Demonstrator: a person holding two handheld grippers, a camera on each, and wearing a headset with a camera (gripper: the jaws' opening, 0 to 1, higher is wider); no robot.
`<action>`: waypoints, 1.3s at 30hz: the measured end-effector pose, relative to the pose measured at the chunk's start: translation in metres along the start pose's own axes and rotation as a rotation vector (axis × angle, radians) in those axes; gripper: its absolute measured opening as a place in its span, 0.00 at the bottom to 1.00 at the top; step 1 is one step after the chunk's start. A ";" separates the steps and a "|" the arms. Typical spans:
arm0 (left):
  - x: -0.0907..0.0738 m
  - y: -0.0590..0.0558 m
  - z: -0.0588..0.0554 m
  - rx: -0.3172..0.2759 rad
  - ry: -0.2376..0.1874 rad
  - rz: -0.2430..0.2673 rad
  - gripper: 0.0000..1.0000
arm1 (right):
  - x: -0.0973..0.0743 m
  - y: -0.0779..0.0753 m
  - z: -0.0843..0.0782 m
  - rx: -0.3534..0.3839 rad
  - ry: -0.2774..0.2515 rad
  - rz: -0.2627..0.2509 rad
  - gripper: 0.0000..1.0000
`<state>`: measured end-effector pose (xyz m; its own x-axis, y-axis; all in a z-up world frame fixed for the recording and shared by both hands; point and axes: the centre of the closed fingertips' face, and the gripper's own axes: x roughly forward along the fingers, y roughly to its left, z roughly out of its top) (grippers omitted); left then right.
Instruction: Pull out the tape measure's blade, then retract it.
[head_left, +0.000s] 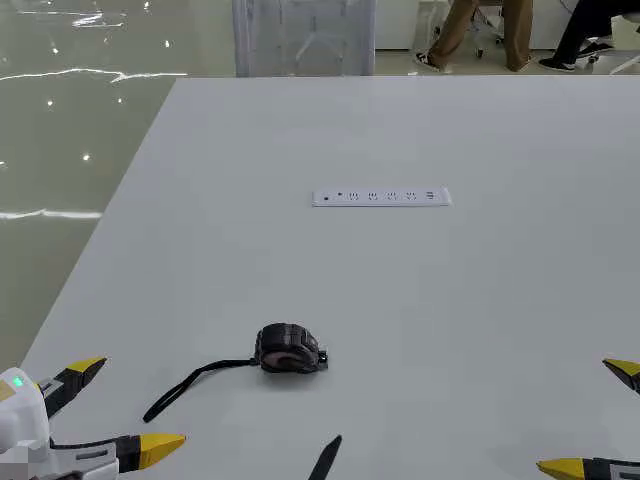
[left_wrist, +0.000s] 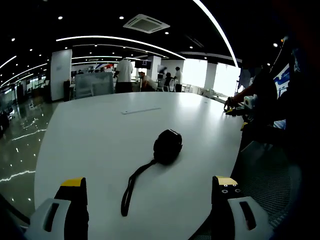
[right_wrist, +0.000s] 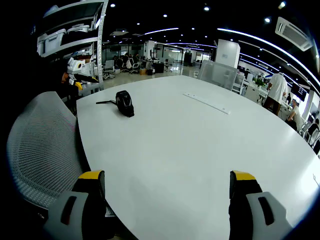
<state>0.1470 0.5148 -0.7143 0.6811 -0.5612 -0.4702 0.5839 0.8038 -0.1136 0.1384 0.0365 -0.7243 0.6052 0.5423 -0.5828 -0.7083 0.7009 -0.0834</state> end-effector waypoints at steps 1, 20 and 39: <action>0.000 0.000 -0.001 -0.003 0.004 0.001 1.00 | 0.000 0.002 -0.001 0.000 0.001 0.004 1.00; 0.002 0.000 -0.002 -0.018 0.000 -0.002 1.00 | -0.004 -0.002 -0.006 0.005 0.023 -0.008 1.00; -0.008 -0.003 -0.004 -0.002 -0.009 0.002 1.00 | -0.012 0.000 0.002 -0.015 0.013 0.006 1.00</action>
<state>0.1383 0.5181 -0.7133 0.6862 -0.5614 -0.4624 0.5818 0.8053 -0.1143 0.1315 0.0309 -0.7160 0.5961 0.5401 -0.5941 -0.7175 0.6905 -0.0921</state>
